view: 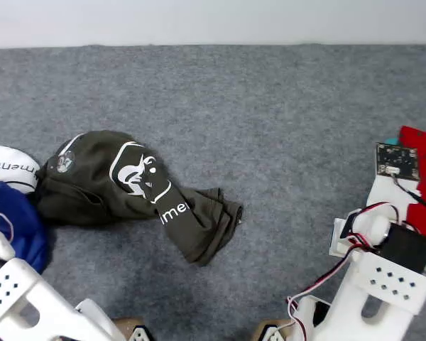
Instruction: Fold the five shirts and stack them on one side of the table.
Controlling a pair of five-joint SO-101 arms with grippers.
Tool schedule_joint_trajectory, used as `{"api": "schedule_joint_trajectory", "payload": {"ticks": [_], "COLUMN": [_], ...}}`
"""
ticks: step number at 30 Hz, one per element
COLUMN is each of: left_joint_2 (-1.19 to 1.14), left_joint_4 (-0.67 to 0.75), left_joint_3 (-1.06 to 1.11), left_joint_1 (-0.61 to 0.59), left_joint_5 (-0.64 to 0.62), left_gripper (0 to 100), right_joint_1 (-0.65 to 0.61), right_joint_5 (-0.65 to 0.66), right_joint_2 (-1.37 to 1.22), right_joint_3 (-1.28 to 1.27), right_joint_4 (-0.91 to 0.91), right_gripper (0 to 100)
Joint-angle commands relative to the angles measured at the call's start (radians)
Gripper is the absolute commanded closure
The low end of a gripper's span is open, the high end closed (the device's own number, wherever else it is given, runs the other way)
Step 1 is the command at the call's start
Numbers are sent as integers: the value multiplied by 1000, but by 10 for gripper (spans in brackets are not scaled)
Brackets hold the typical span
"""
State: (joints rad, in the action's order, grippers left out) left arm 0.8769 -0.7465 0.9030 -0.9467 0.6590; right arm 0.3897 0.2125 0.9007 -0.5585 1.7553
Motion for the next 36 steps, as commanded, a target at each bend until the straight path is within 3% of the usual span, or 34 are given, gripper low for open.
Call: {"api": "schedule_joint_trajectory", "payload": {"ticks": [1,8,11,16,20,29,36], "left_joint_2": [6,6,6,6,6,6,6], "left_joint_4": [0,-155,-325,-635,-796,-865,-961], "left_joint_3": [-18,-229,-340,-530,-579,-579,-676], "left_joint_1": [2,18,51,124,189,264,267], "left_joint_5": [-2,-258,-350,-425,-427,-428,-427], "left_gripper": [884,834,778,754,755,757,754], "right_joint_1": [-8,-8,-8,-8,-21,-371,-562], "right_joint_5": [-8,-8,-8,-8,-5,2,-3], "right_joint_2": [7,7,7,5,5,-150,-394], "right_joint_3": [6,6,6,6,6,11,140], "right_joint_4": [30,30,30,16,-48,-91,-133], "right_gripper": [990,990,990,990,990,990,987]}}
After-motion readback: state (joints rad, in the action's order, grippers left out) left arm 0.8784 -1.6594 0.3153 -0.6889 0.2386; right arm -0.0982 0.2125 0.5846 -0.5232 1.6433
